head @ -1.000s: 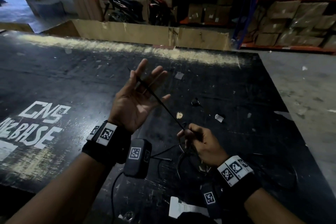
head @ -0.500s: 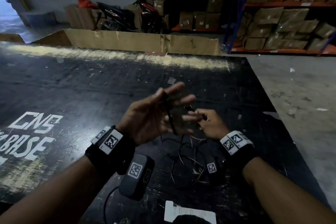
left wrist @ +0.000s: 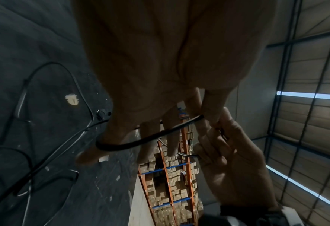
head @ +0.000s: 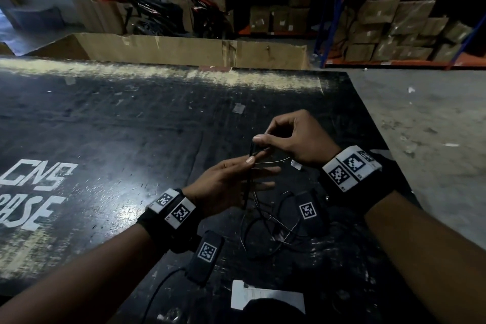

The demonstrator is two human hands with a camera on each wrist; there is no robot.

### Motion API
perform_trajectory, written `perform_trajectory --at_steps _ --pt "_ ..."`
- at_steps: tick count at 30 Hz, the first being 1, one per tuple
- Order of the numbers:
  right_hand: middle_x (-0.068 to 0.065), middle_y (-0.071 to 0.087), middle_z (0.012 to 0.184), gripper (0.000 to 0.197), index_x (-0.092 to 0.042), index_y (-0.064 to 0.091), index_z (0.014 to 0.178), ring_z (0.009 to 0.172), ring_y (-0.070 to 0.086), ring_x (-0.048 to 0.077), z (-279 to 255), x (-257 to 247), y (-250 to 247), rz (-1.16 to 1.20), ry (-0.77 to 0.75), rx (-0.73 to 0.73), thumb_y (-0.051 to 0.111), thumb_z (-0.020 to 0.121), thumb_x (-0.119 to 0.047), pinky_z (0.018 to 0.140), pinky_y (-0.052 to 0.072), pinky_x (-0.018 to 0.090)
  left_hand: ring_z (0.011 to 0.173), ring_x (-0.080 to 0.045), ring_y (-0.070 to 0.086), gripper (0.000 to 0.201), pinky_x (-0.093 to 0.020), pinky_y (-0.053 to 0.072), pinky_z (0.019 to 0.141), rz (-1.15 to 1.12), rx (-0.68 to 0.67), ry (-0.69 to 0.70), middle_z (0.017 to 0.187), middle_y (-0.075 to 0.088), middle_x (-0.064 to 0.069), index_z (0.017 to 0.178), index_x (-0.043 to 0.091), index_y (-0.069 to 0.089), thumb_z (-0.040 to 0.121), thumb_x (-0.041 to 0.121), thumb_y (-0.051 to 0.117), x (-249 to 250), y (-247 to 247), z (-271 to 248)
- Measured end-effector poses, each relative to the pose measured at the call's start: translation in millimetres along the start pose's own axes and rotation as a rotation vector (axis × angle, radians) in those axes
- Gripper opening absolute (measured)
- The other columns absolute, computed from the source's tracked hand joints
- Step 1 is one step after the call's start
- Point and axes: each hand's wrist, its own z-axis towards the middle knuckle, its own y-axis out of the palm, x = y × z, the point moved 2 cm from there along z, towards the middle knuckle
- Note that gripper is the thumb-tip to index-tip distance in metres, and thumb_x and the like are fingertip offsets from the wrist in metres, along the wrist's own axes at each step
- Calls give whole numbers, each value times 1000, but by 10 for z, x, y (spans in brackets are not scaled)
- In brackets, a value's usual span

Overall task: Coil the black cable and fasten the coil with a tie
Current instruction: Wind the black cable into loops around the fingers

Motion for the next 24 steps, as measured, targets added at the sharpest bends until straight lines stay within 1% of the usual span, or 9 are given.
perform_trajectory --at_steps 3,5,8,12,14,16,18,20,24 --pt "4 80 77 17 -12 80 81 76 76 22 -71 -89 48 9 -22 -36 76 88 -27 78 61 51 133 -34 61 43 -70 44 103 -53 3 25 149 61 -8 149 33 50 109 34 37 5 -27 44" --pt "7 77 72 19 -11 80 89 63 73 21 -145 -157 59 44 -32 -66 67 95 -23 64 60 43 133 -35 60 43 -70 44 103 -95 -2 57 149 61 -10 148 36 52 108 38 38 29 -58 64" --pt "13 65 55 22 -7 76 103 37 53 13 -311 -204 104 178 -6 -106 56 102 -16 43 43 24 128 -33 61 47 -62 48 94 -117 -4 123 150 59 -12 149 44 50 103 45 42 111 -103 73" --pt "16 64 55 25 -10 67 120 30 44 16 -511 -139 222 292 21 -106 48 105 -12 37 37 23 123 -28 68 45 -56 48 93 -24 42 186 137 70 -4 146 49 50 102 42 44 327 -166 52" --pt "16 66 56 26 -16 68 119 31 46 17 -592 -78 234 244 16 -82 46 106 -16 39 38 25 129 -30 65 44 -54 57 91 38 78 199 145 64 -5 148 48 47 105 40 41 458 -215 34" --pt "18 67 59 28 -19 69 119 35 49 19 -673 -6 263 250 33 -112 44 107 -20 42 40 26 135 -32 60 45 -45 64 79 16 107 221 153 57 -6 150 48 44 107 39 40 577 -276 24" --pt "18 66 59 29 -17 70 119 38 49 17 -767 69 360 303 49 -192 43 107 -22 44 42 26 140 -33 54 46 -58 60 86 -49 104 254 155 55 -3 149 54 43 104 43 40 689 -312 17" --pt "8 60 53 29 -17 71 116 39 46 10 -849 166 488 312 75 -250 45 106 -23 44 39 20 143 -34 51 47 -77 42 99 -117 54 316 157 53 -2 149 59 37 103 48 37 811 -316 1" --pt "-10 47 49 30 -21 77 101 42 38 4 -850 398 613 469 224 -254 50 104 -33 43 28 17 145 -39 47 49 -84 35 100 -238 -99 423 162 45 -6 154 56 30 106 48 30 1031 -180 -58"
